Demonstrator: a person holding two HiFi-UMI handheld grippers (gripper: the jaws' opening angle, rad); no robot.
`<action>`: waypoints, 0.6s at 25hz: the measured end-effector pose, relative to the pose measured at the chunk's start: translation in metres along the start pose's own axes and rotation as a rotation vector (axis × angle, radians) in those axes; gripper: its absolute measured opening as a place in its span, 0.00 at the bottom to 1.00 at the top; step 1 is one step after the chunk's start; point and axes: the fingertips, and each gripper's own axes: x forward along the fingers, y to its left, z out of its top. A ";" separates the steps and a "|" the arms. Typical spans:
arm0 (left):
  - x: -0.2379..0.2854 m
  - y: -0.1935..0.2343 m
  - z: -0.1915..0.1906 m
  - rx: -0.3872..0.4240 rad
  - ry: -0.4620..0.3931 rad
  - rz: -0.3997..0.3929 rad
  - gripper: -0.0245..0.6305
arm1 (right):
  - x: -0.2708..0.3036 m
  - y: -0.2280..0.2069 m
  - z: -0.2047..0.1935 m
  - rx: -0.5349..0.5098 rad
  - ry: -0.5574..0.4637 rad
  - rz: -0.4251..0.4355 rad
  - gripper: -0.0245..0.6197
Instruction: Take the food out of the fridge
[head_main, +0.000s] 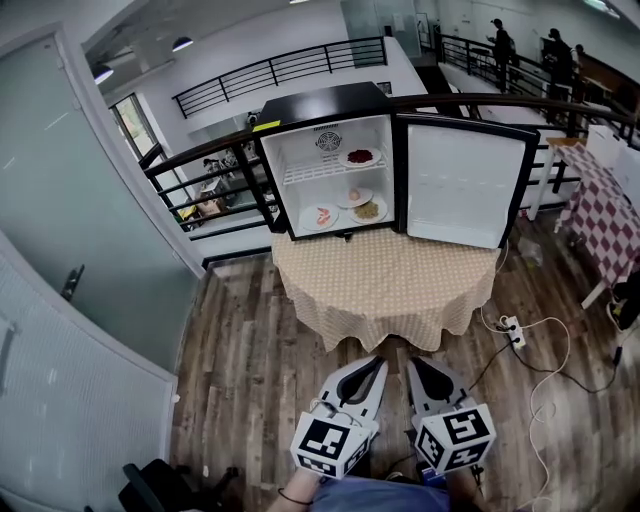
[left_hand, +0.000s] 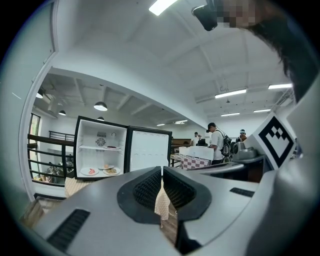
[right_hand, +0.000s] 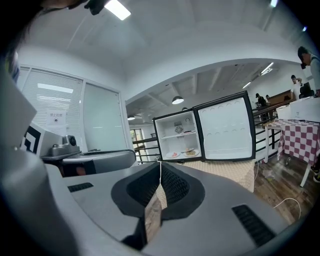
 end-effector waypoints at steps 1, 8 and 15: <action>0.004 0.008 0.002 0.000 -0.004 -0.005 0.07 | 0.009 0.000 0.003 -0.001 0.000 -0.004 0.07; 0.037 0.087 0.017 0.020 -0.005 -0.039 0.07 | 0.094 0.006 0.029 0.002 -0.006 -0.028 0.07; 0.066 0.175 0.028 -0.002 -0.030 -0.096 0.07 | 0.187 0.011 0.049 -0.006 -0.002 -0.069 0.07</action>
